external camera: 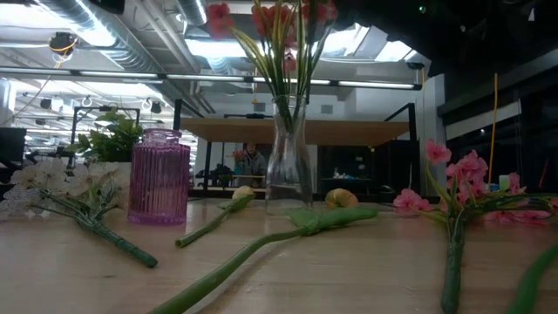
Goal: Pick and place flowers into a vace then onto a shelf
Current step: Put the orange flowers into the transparent vase
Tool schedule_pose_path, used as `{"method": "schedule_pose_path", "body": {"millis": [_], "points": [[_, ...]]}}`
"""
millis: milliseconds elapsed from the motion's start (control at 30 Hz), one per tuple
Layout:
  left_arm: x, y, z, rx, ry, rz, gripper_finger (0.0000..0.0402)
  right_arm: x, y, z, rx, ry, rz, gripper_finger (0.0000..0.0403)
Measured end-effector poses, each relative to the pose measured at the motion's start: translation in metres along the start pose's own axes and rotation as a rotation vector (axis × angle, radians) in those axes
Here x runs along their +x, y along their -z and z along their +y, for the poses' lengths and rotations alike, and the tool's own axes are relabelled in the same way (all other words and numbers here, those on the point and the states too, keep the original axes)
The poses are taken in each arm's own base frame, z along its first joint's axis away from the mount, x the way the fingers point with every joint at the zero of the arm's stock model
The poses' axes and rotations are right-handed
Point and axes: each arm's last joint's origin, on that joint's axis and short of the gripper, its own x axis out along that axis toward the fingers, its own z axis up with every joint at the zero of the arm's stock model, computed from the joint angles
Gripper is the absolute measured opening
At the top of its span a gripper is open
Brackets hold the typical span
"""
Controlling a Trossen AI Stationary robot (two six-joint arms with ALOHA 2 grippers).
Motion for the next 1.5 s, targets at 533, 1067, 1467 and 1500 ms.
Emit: {"method": "schedule_pose_path", "body": {"millis": [533, 1067, 1467, 1500], "points": [[0.0, 0.001, 0.0, 0.009, 0.001, 0.008, 0.0001, 0.013, 0.0, -0.011, 0.001, 0.008, 0.051, 0.0], [0.0, 0.001, 0.0, 0.01, 0.001, 0.008, 0.0001, 0.012, 0.006, -0.01, 0.011, -0.003, 0.108, 0.0], [0.0, 0.001, 0.0, 0.006, 0.001, 0.01, 0.0001, 0.004, 0.022, -0.005, 0.012, 0.039, 0.133, 0.0], [0.0, 0.001, 0.0, 0.004, 0.002, 0.011, 0.0001, 0.002, 0.024, -0.005, 0.01, 0.051, 0.121, 0.0]]}}
